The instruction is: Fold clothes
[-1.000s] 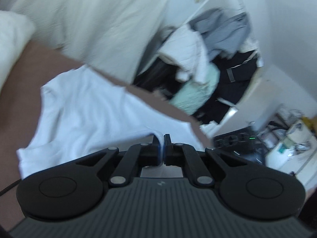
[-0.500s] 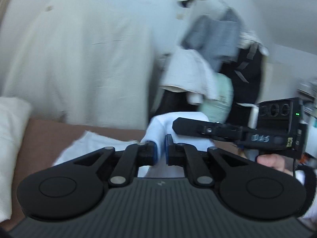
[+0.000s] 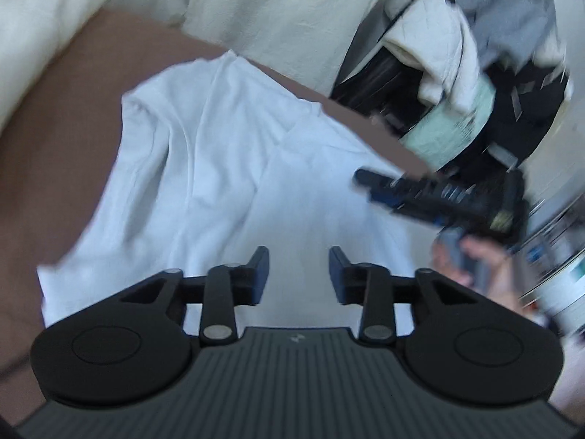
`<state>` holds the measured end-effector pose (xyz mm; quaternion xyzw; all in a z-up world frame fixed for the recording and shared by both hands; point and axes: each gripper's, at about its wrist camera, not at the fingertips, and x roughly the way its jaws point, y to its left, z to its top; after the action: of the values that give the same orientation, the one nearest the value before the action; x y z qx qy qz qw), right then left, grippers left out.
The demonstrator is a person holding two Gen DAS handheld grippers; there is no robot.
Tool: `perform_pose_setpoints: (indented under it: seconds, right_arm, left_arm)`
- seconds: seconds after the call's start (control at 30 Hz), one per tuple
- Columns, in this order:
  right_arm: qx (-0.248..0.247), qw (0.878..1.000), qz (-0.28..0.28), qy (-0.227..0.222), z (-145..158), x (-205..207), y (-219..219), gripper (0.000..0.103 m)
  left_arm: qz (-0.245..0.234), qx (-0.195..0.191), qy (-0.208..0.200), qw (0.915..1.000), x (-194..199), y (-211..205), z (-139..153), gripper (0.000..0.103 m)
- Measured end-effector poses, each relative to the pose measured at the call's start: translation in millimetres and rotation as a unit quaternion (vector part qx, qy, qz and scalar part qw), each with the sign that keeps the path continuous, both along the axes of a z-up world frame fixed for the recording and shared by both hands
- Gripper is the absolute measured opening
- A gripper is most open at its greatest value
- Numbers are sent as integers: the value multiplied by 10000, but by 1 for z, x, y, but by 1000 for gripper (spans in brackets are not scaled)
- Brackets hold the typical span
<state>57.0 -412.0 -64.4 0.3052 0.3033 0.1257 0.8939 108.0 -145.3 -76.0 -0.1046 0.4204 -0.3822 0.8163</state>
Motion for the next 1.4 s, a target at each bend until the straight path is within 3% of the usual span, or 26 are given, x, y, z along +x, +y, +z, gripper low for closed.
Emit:
perform_pose_setpoints:
  seconds: [0.07, 0.17, 0.23, 0.3, 0.33, 0.37, 0.47, 0.57, 0.6, 0.67, 0.73, 0.8, 0.87, 0.9, 0.97, 1.0, 1.07, 1.13, 1.3, 1.4]
  right_arm:
    - [70, 10000, -66, 1, -3, -3, 0, 66]
    - [236, 9993, -288, 41, -20, 10, -7, 66]
    - [356, 9982, -476, 62, -29, 21, -18, 66]
    - [112, 9992, -371, 22, -20, 41, -22, 46]
    - [-107, 9996, -273, -16, -11, 50, -22, 15]
    - [-326, 9993, -175, -55, -1, 58, -22, 9]
    - [-1262, 9849, 456, -1096, 51, 66, 7, 9]
    - [-1649, 9587, 1066, -2060, 85, 65, 33, 7]
    - [-1783, 9563, 1025, -2077, 88, 71, 38, 9]
    - [-2138, 9605, 691, -1642, 81, 88, 41, 38]
    - [-2638, 9586, 151, -1058, 67, 105, 38, 45]
    - [-3188, 9458, -611, -89, 50, 118, 31, 46]
    - [-3064, 9455, -1039, 383, 46, 104, 21, 47]
    - [-2667, 9577, -1014, 375, 46, 86, 15, 48]
    - [-1630, 9849, -494, 326, 44, 47, 9, 56]
    - [-1159, 9923, -233, 360, 42, 23, 11, 58]
    - [-704, 9963, 252, 425, 37, -16, 22, 60]
    - [-671, 9928, 828, 556, 34, -51, 43, 60]
    - [-1062, 9725, 2016, 490, 43, -133, 104, 60]
    - [-1097, 9627, 2387, 641, 46, -165, 130, 64]
  left_arm:
    - [7, 563, -193, 9982, -5, -6, -5, 41]
    - [-209, 1367, -90, 9903, -21, -10, -8, 41]
    - [-562, 1793, -139, 9821, -46, -8, -5, 48]
    - [-564, 2150, -18, 9750, -64, 2, -10, 48]
    - [-449, 2157, 63, 9754, -70, 10, -12, 47]
    - [-310, 2060, 165, 9779, -73, 20, -12, 45]
    - [104, 2079, 367, 9774, -85, 40, -9, 26]
    - [218, 2775, 9, 9605, -116, 43, -3, 25]
    - [206, 2832, -79, 9588, -126, 43, -4, 25]
    - [273, 2716, 10, 9620, -131, 49, -9, 25]
    - [377, 2554, 185, 9659, -126, 58, -11, 26]
    - [547, 2279, 418, 9713, -121, 69, -9, 26]
    - [667, 2018, 597, 9753, -118, 81, -8, 27]
    - [722, 1897, 683, 9768, -117, 87, -9, 27]
    - [860, 1633, 864, 9790, -117, 99, -8, 29]
    - [920, 1493, 957, 9798, -117, 104, -7, 30]
    - [994, 1187, 1122, 9816, -118, 114, -6, 40]
    - [1015, 1073, 1177, 9820, -120, 118, -5, 40]
    - [1247, 1258, 975, 9794, -128, 120, 7, 40]
    - [1869, 1212, 931, 9704, -121, 134, 12, 47]
